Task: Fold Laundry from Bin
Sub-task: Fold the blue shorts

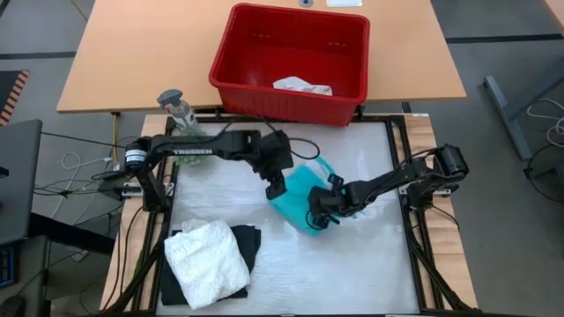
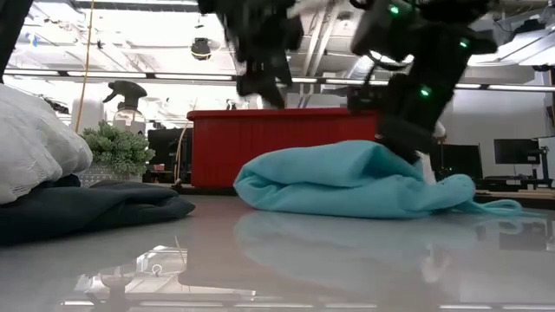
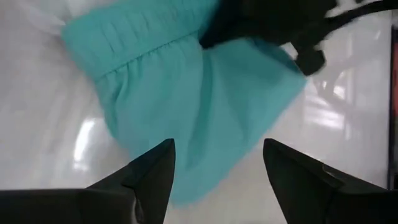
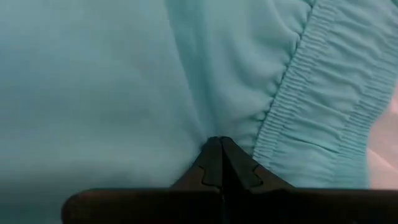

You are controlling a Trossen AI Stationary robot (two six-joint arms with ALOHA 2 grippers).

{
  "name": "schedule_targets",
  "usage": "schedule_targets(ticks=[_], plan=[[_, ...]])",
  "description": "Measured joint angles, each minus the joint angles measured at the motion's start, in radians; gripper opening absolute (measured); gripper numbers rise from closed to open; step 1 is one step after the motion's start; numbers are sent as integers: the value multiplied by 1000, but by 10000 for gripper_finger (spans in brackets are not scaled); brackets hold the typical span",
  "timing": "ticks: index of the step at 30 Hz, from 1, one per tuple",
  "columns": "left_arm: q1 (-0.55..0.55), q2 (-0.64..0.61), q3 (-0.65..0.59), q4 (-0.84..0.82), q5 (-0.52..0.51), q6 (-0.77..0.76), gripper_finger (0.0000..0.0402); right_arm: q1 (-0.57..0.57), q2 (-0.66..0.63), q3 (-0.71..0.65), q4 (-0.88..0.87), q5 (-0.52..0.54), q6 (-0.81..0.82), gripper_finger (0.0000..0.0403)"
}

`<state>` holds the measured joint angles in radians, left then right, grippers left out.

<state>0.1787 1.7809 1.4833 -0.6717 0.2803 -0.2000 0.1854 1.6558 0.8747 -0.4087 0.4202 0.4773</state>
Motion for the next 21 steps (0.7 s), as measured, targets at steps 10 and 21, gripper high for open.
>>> schedule_targets(ticks=[10, 21], plan=[[-15, 0, -375, 613, -28, -258, 213, 16, -17, -87, 133, 71, 73, 23], [84, -9, -406, 709, 56, -360, 213, 64, -272, -76, 84, 193, 173, 26]])
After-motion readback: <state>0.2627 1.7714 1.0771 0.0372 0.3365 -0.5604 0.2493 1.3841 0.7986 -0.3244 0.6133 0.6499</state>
